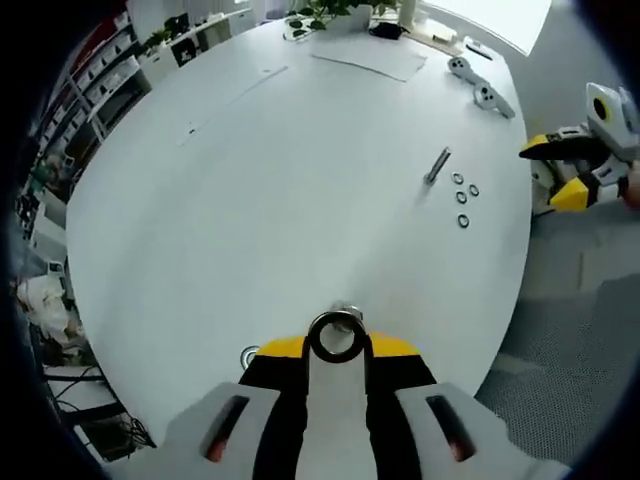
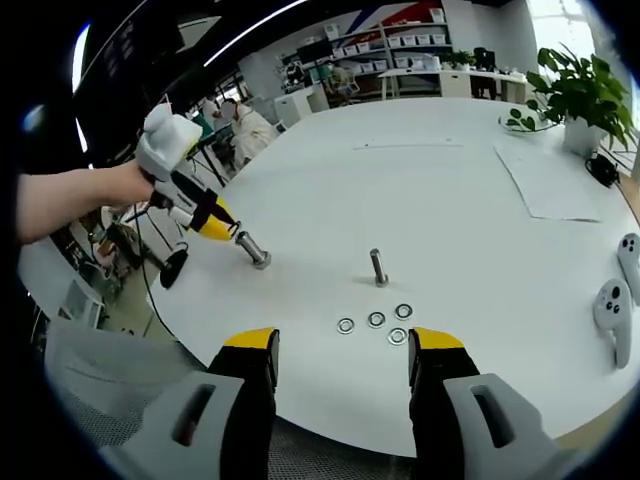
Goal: Place the washer onto the threaded stud by aligning its center hole with the stud, sliding it down to the base, and recovering from edge contact or off-axis alignment until the washer reaches the visible bottom stop.
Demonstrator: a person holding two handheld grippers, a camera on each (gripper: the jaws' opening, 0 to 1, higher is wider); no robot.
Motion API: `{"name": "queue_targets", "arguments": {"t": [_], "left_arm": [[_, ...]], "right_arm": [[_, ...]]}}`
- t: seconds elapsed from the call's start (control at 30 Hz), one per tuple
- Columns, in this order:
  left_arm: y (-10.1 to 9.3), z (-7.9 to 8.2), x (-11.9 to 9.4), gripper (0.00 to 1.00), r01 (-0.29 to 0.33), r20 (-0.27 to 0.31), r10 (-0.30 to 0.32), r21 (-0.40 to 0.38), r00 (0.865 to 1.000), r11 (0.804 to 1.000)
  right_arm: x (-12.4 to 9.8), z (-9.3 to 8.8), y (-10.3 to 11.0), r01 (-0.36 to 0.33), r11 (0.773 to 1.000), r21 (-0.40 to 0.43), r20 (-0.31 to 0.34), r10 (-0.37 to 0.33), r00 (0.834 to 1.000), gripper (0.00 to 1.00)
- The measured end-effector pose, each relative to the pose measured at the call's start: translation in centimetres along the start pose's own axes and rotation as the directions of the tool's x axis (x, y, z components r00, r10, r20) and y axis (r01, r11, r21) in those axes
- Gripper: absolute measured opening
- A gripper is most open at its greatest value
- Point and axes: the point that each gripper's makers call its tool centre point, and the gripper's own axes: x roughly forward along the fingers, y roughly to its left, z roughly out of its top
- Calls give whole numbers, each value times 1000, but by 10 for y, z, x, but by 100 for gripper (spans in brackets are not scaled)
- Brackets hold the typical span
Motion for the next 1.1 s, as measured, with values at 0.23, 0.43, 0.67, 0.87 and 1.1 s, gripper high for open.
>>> {"name": "queue_targets", "arguments": {"t": [0.23, 0.43, 0.67, 0.87, 1.1], "left_arm": [[-6, 4, 9, 18, 1, -27, 0, 49, 1000, 999], [-6, 4, 12, 19, -3, -44, 6, 66, 999, 998], [-6, 0, 22, 19, -11, -74, 18, 94, 997, 995], [-4, -3, 34, 19, -19, -94, 28, 93, 995, 996], [-6, -6, 48, 19, -23, -113, 33, 88, 993, 996]], "right_arm": [[0, 0, 1, -3, 1000, 2, 1, 3, 1000, 55], [-1, 1, 1, -6, 1000, 7, 4, 6, 1000, 55], [0, 1, 2, -11, 1000, 2, 4, 11, 1000, 55], [1, 1, 5, -17, 1000, -9, 5, 17, 1000, 55], [1, 0, 8, -25, 999, -24, -1, 25, 1000, 55]]}}
